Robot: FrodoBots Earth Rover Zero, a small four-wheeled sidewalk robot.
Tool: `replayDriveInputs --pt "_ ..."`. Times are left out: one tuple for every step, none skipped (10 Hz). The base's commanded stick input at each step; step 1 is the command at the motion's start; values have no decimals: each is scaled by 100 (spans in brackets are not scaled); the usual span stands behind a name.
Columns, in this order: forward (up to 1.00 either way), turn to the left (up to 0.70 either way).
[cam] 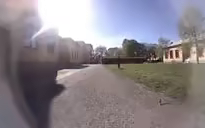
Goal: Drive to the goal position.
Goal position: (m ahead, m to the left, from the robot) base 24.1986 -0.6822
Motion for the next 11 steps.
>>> replayDriveInputs --pt "100 0" --pt "100 0" --pt "100 0" --pt "100 0" --pt "100 0" --pt "100 0" --pt "100 0" --pt "100 0" --pt "100 0" --pt "100 0" --pt "100 0"
